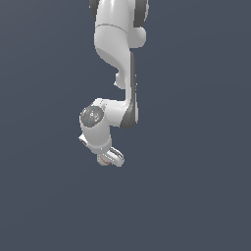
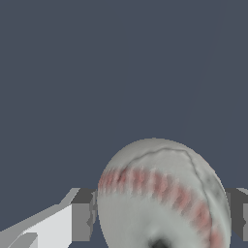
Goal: Pick up the object and move it to a goal position.
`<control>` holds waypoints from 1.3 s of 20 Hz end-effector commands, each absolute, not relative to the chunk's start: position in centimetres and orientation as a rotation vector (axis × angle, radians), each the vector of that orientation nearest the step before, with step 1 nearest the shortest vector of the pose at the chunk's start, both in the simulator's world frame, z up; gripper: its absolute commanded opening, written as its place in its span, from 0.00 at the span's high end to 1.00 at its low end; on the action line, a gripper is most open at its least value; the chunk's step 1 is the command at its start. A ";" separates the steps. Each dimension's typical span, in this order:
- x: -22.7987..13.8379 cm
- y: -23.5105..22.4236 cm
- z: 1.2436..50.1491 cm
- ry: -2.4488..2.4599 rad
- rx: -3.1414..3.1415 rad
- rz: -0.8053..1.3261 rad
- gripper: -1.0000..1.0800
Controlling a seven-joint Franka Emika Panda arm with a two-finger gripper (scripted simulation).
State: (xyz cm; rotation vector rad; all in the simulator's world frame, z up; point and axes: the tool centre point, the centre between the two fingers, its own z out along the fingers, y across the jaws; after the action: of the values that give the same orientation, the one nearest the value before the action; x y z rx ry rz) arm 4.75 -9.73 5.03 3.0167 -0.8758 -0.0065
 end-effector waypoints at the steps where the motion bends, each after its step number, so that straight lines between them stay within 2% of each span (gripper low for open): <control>1: 5.1 -9.9 5.8 -0.876 3.017 -0.002 1.00; 7: 6.1 -10.8 8.8 -0.877 3.016 -0.001 1.00; 19: 9.6 -13.3 17.9 -0.877 3.016 0.000 1.00; 26: 10.9 -14.1 20.9 -0.877 3.016 0.000 1.00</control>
State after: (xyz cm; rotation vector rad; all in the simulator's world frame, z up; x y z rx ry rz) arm 10.66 -13.98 20.27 3.0156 -0.8772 -0.0021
